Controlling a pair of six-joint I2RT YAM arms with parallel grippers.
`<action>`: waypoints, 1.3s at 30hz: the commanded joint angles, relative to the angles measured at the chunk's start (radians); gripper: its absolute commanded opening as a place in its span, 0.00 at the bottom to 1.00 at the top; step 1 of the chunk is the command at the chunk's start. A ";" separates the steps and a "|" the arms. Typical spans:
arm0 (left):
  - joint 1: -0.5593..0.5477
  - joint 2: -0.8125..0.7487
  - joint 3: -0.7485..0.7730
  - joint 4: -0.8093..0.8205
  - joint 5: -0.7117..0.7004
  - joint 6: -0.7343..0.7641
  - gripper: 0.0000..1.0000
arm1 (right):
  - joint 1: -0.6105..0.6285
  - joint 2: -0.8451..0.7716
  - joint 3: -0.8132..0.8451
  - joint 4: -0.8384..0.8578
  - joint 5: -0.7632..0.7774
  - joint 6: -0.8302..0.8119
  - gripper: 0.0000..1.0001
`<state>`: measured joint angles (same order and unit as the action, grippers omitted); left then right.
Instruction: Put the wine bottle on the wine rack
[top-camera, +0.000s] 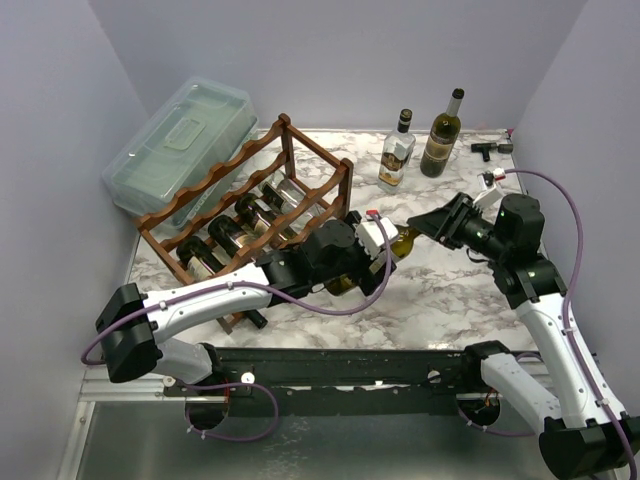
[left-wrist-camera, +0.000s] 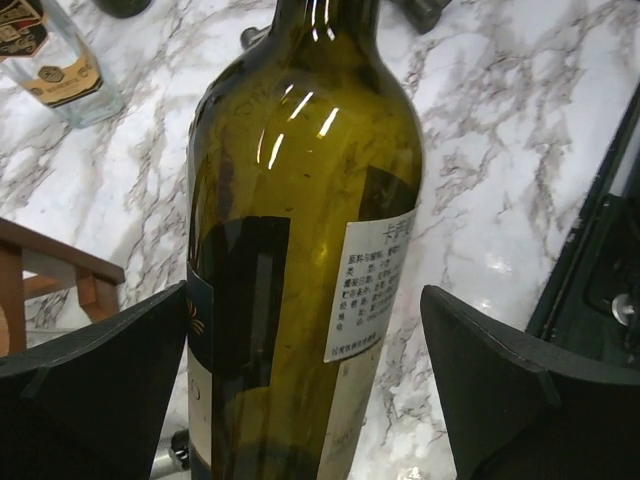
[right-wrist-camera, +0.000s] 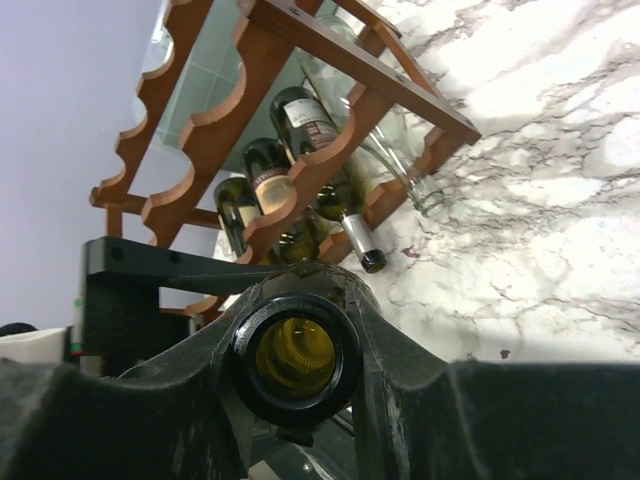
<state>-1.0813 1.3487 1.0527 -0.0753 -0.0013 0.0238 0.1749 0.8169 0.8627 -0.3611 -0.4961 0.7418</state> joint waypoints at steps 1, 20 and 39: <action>-0.023 0.028 0.018 -0.032 -0.202 0.027 0.96 | 0.000 -0.026 0.011 0.170 -0.098 0.120 0.01; -0.027 -0.093 -0.065 -0.009 -0.353 0.370 0.00 | 0.000 0.009 0.102 -0.183 -0.057 -0.276 0.60; -0.087 -0.297 -0.296 -0.016 -0.001 0.796 0.00 | 0.208 0.035 -0.010 -0.419 -0.362 -0.379 0.83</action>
<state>-1.1542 1.0828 0.7437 -0.1658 -0.0898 0.7372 0.2874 0.8875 0.8757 -0.7326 -0.7826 0.3733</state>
